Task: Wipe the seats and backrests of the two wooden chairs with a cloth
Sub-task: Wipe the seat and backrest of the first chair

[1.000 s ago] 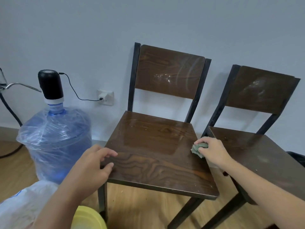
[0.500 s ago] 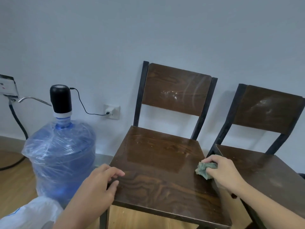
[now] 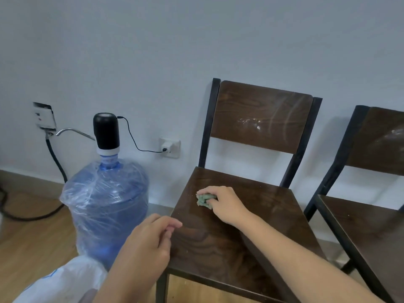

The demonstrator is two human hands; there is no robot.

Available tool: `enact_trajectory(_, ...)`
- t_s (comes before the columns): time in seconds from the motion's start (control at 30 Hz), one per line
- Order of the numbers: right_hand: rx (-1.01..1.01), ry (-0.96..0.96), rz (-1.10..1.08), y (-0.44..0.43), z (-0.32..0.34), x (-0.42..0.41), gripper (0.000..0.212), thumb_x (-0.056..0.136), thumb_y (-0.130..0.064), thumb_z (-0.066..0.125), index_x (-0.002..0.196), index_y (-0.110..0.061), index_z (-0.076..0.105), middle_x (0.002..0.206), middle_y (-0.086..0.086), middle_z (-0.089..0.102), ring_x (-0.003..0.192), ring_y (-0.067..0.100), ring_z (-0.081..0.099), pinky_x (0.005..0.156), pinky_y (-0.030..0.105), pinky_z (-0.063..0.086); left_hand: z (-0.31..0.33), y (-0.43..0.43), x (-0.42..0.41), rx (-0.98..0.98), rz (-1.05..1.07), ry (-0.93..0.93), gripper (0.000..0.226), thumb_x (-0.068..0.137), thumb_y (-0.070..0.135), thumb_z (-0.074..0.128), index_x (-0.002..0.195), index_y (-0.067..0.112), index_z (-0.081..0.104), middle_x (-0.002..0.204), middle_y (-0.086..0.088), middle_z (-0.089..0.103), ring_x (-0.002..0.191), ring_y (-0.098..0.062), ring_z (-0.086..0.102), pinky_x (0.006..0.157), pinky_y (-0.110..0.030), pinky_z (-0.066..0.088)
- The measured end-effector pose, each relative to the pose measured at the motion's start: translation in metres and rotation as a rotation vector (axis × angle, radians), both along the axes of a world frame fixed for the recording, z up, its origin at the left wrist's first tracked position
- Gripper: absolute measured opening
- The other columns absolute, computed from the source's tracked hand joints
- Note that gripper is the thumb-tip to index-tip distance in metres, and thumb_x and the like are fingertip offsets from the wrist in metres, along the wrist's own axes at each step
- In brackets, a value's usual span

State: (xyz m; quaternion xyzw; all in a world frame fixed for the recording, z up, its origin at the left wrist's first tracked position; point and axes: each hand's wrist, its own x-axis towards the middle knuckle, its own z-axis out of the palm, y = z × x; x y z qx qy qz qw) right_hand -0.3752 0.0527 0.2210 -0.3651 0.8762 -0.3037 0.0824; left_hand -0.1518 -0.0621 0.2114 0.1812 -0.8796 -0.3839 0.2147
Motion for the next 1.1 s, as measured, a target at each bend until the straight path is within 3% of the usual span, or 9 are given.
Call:
enact_trajectory(0.1, 0.024, -0.020, 0.210, 0.031, 0.007, 0.056, 0.054, 0.094, 0.006, 0.053, 0.119, -0.038, 0.073, 0.134, -0.012, 0.067, 0.131, 0.004, 0.055, 0.114, 0.020, 0.039, 0.002, -0.004, 0.002, 0.026, 0.072, -0.028, 0.028, 0.101, 0.018, 0.056, 0.108, 0.042, 0.069, 0.101, 0.021, 0.063, 0.100, -0.004, 0.062, 0.091, -0.031, 0.055)
enact_trajectory(0.2, 0.093, -0.081, 0.348, 0.053, 0.018, 0.082, 0.053, 0.095, 0.004, 0.054, 0.115, -0.040, 0.074, 0.127, -0.016, 0.068, 0.122, -0.001, 0.060, 0.106, 0.015, 0.047, 0.003, -0.008, 0.008, 0.059, 0.160, -0.056, 0.031, 0.100, 0.014, 0.052, 0.112, 0.037, 0.069, 0.106, 0.018, 0.063, 0.103, -0.006, 0.062, 0.094, -0.041, 0.055)
enact_trajectory(0.3, 0.011, -0.029, 0.179, 0.027, 0.030, 0.049, 0.049, 0.092, 0.007, 0.056, 0.114, -0.032, 0.077, 0.118, -0.009, 0.075, 0.108, 0.004, 0.068, 0.096, 0.016, 0.054, 0.003, -0.012, 0.015, 0.093, 0.221, -0.090, 0.036, 0.098, 0.008, 0.049, 0.117, 0.031, 0.068, 0.114, 0.010, 0.064, 0.108, -0.012, 0.063, 0.095, -0.046, 0.056)
enact_trajectory(0.4, -0.082, 0.032, -0.081, -0.023, 0.018, -0.004, 0.044, 0.095, 0.012, 0.052, 0.124, -0.015, 0.072, 0.120, 0.006, 0.068, 0.097, 0.016, 0.067, 0.073, 0.005, 0.054, 0.003, -0.014, 0.016, 0.106, 0.266, -0.131, 0.041, 0.095, 0.003, 0.047, 0.123, 0.027, 0.067, 0.114, 0.007, 0.062, 0.105, -0.016, 0.064, 0.093, -0.047, 0.058)
enact_trajectory(0.53, -0.082, 0.047, -0.138, -0.062, -0.002, -0.006, 0.042, 0.094, 0.008, 0.056, 0.125, -0.016, 0.072, 0.124, 0.013, 0.069, 0.112, 0.025, 0.066, 0.105, 0.041, 0.055, 0.001, -0.018, 0.019, 0.110, 0.285, -0.168, 0.044, 0.093, 0.000, 0.048, 0.123, 0.025, 0.066, 0.115, 0.006, 0.063, 0.107, -0.016, 0.062, 0.096, -0.047, 0.055)
enact_trajectory(0.67, 0.025, 0.033, 0.164, -0.048, 0.006, 0.055, 0.045, 0.095, 0.003, 0.053, 0.123, -0.026, 0.074, 0.126, 0.002, 0.072, 0.113, 0.014, 0.063, 0.107, 0.019, 0.040, -0.002, -0.021, 0.018, 0.119, 0.292, -0.161, 0.033, 0.099, 0.014, 0.047, 0.120, 0.029, 0.067, 0.112, 0.005, 0.066, 0.101, -0.019, 0.065, 0.093, -0.048, 0.056)
enact_trajectory(0.83, 0.031, 0.009, 0.467, 0.016, 0.008, 0.114, 0.053, 0.090, 0.005, 0.057, 0.125, -0.032, 0.071, 0.134, -0.014, 0.069, 0.127, -0.002, 0.059, 0.115, 0.018, 0.041, -0.005, -0.021, 0.012, 0.121, 0.263, -0.188, 0.028, 0.103, 0.026, 0.045, 0.118, 0.035, 0.066, 0.118, 0.009, 0.066, 0.103, -0.016, 0.065, 0.093, -0.045, 0.056)
enact_trajectory(0.93, 0.063, 0.033, 0.490, 0.022, 0.006, 0.103, 0.052, 0.093, 0.004, 0.058, 0.130, -0.031, 0.069, 0.137, -0.014, 0.067, 0.130, -0.003, 0.056, 0.114, 0.013, 0.039, -0.005, -0.020, 0.010, 0.141, 0.259, -0.216, 0.025, 0.102, 0.026, 0.047, 0.103, 0.046, 0.061, 0.115, 0.012, 0.068, 0.103, -0.013, 0.064, 0.094, -0.043, 0.056)
enact_trajectory(1.1, 0.125, 0.186, 0.211, -0.032, 0.001, 0.021, 0.046, 0.101, -0.004, 0.051, 0.140, -0.027, 0.061, 0.147, 0.000, 0.060, 0.137, 0.020, 0.054, 0.119, 0.033, 0.040, -0.004, -0.013, 0.005, 0.156, 0.285, -0.212, 0.024, 0.102, 0.027, 0.048, 0.099, 0.049, 0.057, 0.113, 0.013, 0.066, 0.100, -0.012, 0.065, 0.095, -0.043, 0.058)
